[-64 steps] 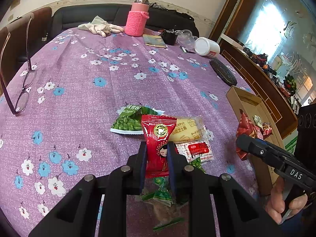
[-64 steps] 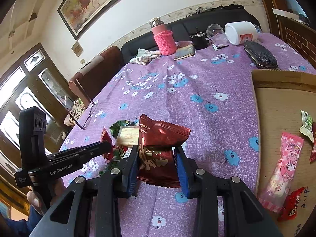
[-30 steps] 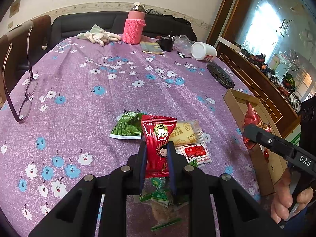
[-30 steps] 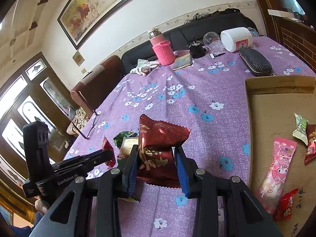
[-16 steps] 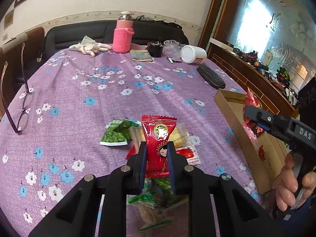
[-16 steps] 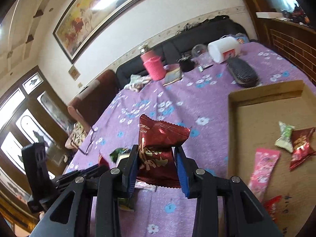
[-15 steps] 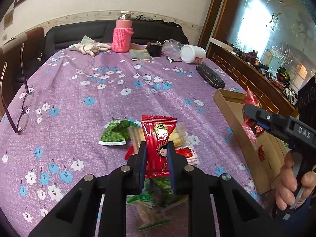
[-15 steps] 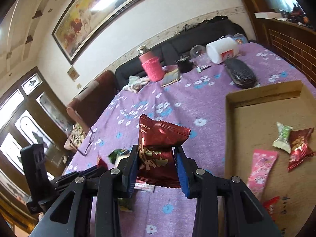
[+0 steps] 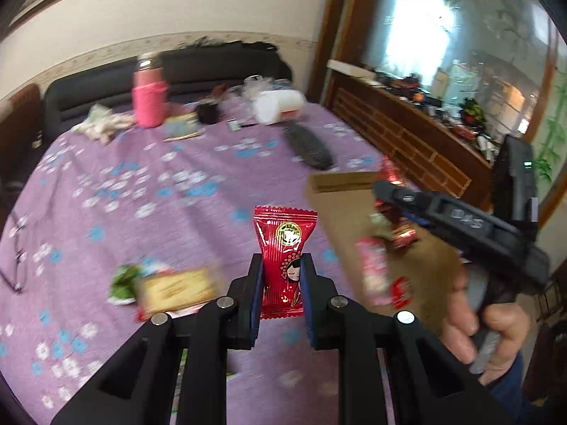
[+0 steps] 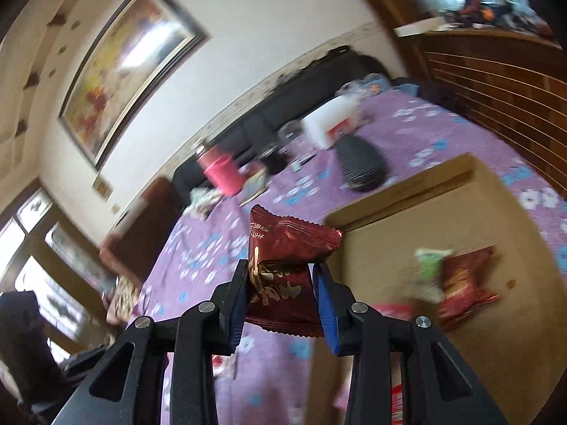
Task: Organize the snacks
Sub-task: 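Carry both packets over the cardboard box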
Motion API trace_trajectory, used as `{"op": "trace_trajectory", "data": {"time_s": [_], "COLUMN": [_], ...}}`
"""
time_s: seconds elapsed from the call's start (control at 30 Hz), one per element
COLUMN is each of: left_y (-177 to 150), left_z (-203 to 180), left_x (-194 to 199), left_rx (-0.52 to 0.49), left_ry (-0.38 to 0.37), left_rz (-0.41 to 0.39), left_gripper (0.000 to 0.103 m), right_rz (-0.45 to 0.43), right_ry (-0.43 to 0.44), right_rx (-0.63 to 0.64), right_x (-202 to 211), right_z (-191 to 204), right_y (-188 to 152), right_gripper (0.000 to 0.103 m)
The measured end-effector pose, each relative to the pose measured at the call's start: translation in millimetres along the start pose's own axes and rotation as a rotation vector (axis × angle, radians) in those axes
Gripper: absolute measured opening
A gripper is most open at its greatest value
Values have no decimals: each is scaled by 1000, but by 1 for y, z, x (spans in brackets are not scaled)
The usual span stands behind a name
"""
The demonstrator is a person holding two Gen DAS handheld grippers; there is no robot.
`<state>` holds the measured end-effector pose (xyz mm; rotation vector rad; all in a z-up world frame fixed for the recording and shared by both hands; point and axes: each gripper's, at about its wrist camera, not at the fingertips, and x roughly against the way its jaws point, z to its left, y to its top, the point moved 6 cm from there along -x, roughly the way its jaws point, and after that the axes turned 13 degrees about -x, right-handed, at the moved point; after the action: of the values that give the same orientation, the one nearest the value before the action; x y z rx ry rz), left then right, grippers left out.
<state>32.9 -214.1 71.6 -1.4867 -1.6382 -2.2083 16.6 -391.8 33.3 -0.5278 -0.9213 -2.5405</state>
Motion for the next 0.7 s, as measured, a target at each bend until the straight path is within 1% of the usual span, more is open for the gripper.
{"op": "trace_trajectory", "data": {"time_s": [0.13,0.23,0.33,0.43,0.53,0.7], "left_y": [18,24,26,22,16,3], "left_z": [-40,-64,-79,-94,-106,-116], "left_x": [-15,-28,-36,-50,-66,-85], "left_rx": [-7,-2,-5,-19,-30,-40], "left_ry": [-80,-142,-167,-194,-216,-250], "left_rz": [-25,-21,-16,10,41,76], "left_gripper": [19,19,19,19,19,19], "right_rz": [-43,-66,-74,-71,-72,-34], "right_ry": [-42,-101,-133,-178,-209,-275], "right_rx": [-74,-89,-128,-169,-184,-181], "right_x": [9,11,16,20,23,15], "right_z": [-23,-36,-54,-72,-84,-96], "right_y": [18,27,37,44,50,49], "right_gripper": [38,38,38,38,38,38]}}
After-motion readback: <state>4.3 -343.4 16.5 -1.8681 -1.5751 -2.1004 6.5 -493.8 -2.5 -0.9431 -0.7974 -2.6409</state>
